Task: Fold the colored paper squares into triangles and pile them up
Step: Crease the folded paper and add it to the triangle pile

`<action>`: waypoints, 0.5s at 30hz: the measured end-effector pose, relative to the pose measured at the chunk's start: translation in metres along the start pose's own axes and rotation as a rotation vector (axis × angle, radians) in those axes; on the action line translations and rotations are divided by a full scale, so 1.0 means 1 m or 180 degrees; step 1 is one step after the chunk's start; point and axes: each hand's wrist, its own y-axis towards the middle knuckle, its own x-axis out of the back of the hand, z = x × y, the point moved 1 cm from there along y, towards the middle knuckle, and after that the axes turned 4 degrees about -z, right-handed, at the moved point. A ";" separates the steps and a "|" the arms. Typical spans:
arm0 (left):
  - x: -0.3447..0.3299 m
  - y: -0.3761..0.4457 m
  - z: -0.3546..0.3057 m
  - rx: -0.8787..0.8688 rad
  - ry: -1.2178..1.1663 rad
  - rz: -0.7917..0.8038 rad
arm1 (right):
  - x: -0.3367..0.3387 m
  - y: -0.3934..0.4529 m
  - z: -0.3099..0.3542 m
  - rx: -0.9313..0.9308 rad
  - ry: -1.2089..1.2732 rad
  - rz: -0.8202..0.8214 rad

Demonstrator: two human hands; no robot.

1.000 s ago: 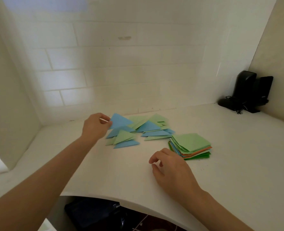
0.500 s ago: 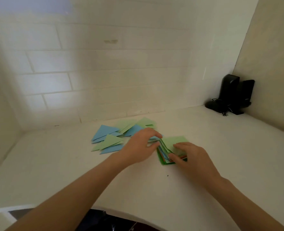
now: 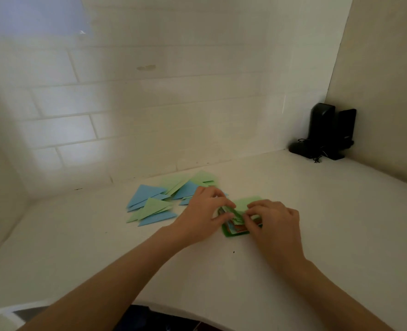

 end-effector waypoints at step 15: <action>0.022 -0.047 0.007 0.0041 -0.0069 -0.0164 | 0.012 -0.001 0.009 -0.0257 0.0204 0.0323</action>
